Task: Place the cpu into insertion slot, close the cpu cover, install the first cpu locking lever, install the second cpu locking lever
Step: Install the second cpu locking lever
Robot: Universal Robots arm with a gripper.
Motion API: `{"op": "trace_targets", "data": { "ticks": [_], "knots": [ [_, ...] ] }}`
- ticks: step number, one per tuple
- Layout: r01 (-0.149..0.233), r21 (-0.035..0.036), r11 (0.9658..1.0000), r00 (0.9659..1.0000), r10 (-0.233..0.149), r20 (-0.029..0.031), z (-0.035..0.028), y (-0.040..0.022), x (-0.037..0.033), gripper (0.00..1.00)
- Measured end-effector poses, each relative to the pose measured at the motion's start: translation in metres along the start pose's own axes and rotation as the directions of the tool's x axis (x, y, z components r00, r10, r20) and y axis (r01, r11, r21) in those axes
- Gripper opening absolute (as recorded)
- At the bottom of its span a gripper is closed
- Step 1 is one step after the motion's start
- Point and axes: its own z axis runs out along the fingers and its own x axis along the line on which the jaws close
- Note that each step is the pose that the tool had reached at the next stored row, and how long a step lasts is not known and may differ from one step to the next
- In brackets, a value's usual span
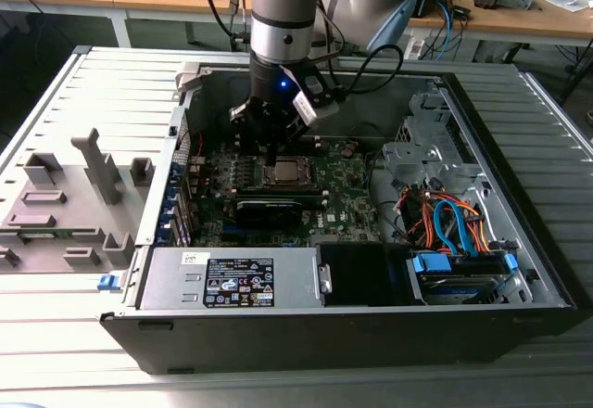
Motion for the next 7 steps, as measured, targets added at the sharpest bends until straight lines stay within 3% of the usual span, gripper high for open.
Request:
{"op": "trace_targets", "data": {
  "ticks": [7],
  "knots": [
    [0.0, 0.0, 1.0, 1.0, 0.0, 0.0, -0.0009, -0.0001, 0.0, 0.11]
  ]
}}
